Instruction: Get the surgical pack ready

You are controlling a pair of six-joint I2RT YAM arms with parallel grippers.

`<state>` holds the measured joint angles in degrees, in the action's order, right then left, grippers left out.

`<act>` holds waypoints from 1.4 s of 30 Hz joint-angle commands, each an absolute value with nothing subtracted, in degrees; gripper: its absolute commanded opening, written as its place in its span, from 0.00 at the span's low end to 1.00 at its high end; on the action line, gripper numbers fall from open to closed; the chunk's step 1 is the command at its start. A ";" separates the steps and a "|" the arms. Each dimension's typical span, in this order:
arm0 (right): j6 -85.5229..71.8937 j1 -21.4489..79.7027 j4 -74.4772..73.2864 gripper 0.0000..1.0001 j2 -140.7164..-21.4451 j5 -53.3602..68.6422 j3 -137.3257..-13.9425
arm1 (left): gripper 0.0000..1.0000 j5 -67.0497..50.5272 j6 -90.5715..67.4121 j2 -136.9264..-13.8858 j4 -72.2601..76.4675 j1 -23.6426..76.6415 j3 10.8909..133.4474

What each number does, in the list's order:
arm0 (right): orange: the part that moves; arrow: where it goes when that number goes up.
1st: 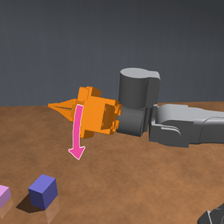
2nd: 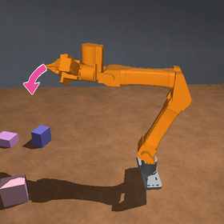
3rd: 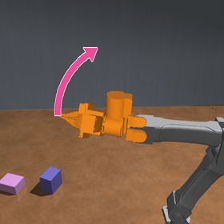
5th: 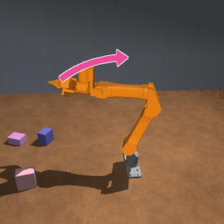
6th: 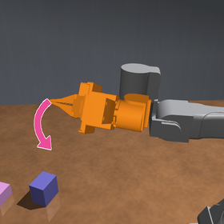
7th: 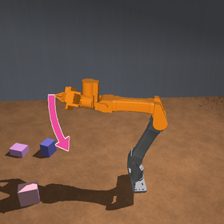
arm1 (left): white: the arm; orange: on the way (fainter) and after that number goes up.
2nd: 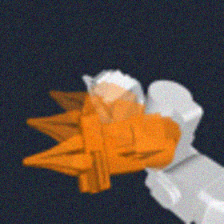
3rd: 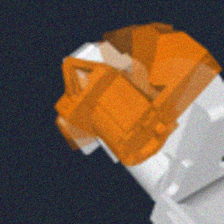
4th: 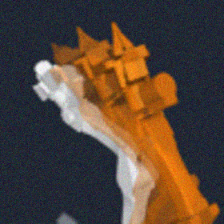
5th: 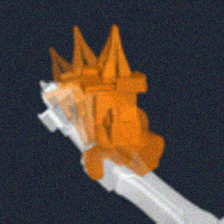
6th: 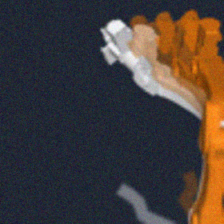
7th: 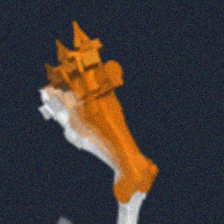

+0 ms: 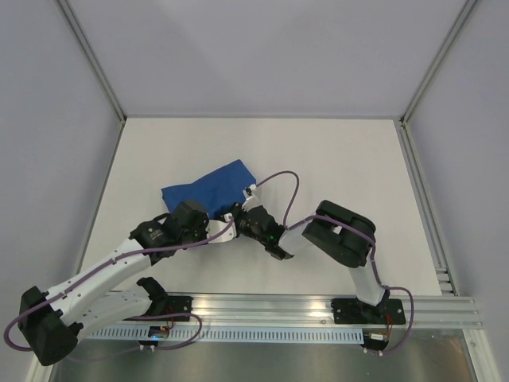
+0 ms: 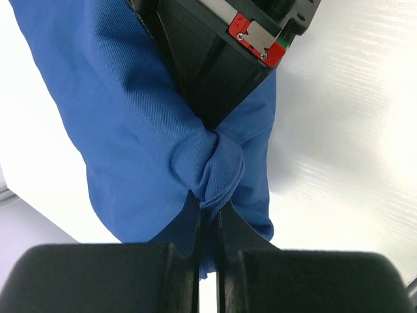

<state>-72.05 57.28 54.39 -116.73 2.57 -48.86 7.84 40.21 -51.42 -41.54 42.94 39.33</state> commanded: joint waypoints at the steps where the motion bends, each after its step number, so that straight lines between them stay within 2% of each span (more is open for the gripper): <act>1: -72.32 55.55 66.70 0.02 -118.47 -14.41 -50.89 | 0.00 0.88 39.11 -49.31 -40.43 43.95 42.45; 4: -74.35 55.55 68.81 0.03 -121.01 -17.83 -51.15 | 0.00 0.79 39.46 -49.22 -40.52 43.95 43.06; 5: -74.01 54.76 70.47 0.09 -122.94 -19.58 -52.28 | 0.00 0.44 39.98 -49.22 -41.39 44.03 43.07; 8: -73.39 54.14 69.61 0.11 -122.96 -21.17 -52.30 | 0.00 0.44 40.43 -48.96 -42.01 43.95 42.72; 10: -71.46 53.88 69.70 0.09 -122.96 -23.80 -52.29 | 0.00 0.53 40.78 -48.43 -42.36 43.95 42.10; 13: -70.40 52.65 69.52 0.00 -123.57 -25.93 -53.00 | 0.00 0.70 40.78 -47.81 -42.63 43.95 41.13; 27: -69.79 49.04 65.13 0.00 -124.89 -24.35 -53.62 | 0.00 1.58 43.33 -46.93 -45.70 43.95 36.22; 30: -69.70 49.13 65.91 0.01 -122.88 -23.64 -49.76 | 0.07 2.98 43.85 -46.14 -46.75 43.95 34.72; 35: -66.89 47.73 69.60 0.01 -118.39 -22.51 -42.81 | 0.11 3.52 44.30 -45.26 -47.37 43.95 34.54; 37: -65.83 47.20 70.05 0.00 -117.08 -18.65 -41.75 | 0.22 3.25 44.21 -45.53 -47.98 43.95 34.89; 39: -64.52 47.20 69.61 0.00 -114.98 -14.43 -40.17 | 0.24 2.64 43.51 -45.53 -48.43 43.95 35.24; 42: -63.37 47.37 66.19 0.00 -112.07 -8.28 -39.29 | 0.23 2.72 42.28 -45.44 -47.82 43.95 36.21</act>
<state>-68.40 48.62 66.02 -116.22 -9.17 -39.97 6.35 44.16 -46.35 -40.29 43.18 34.92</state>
